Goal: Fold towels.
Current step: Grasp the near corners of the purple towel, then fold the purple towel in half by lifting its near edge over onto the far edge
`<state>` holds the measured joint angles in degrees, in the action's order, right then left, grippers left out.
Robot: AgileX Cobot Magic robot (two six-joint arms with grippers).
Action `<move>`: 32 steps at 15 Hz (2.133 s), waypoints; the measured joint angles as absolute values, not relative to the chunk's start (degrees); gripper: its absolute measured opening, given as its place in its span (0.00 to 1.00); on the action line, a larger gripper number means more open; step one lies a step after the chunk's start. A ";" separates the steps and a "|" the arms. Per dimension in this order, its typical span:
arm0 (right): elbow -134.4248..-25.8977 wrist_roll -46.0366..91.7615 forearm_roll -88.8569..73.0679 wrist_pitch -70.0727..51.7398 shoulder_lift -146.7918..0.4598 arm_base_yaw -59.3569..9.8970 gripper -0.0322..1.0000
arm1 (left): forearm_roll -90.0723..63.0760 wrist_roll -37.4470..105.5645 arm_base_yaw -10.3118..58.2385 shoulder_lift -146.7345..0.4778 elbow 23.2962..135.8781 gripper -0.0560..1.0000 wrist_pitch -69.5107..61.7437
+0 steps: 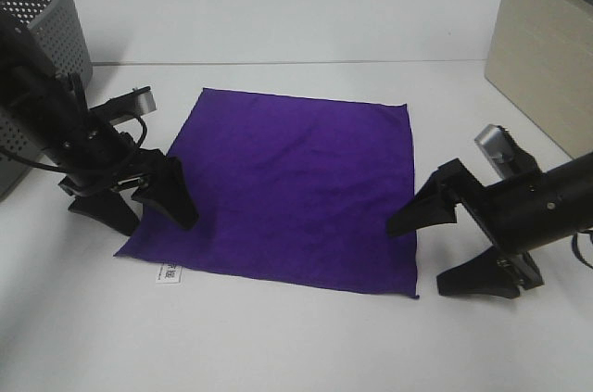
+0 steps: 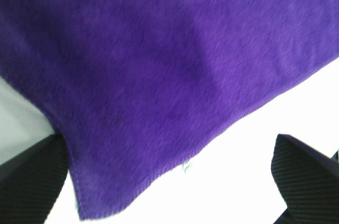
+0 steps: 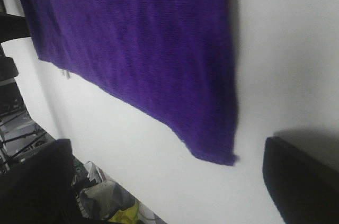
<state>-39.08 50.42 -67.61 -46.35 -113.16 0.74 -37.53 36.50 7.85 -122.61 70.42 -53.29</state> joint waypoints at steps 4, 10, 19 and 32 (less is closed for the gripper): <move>-43.54 47.90 -70.30 -49.56 -117.80 -5.90 0.94 | -33.80 33.40 6.02 -122.44 70.53 0.98 -55.52; -44.40 47.38 -69.67 -50.76 -118.66 -6.07 0.94 | -30.02 32.83 7.91 -122.78 71.28 0.98 -55.98; -44.46 47.44 -69.61 -50.48 -118.66 -6.07 0.91 | -39.30 31.57 13.46 -123.70 72.08 0.98 -51.74; -47.67 47.33 -59.07 -44.00 -119.92 -6.70 0.04 | -39.71 24.47 16.96 -125.48 71.73 0.07 -47.15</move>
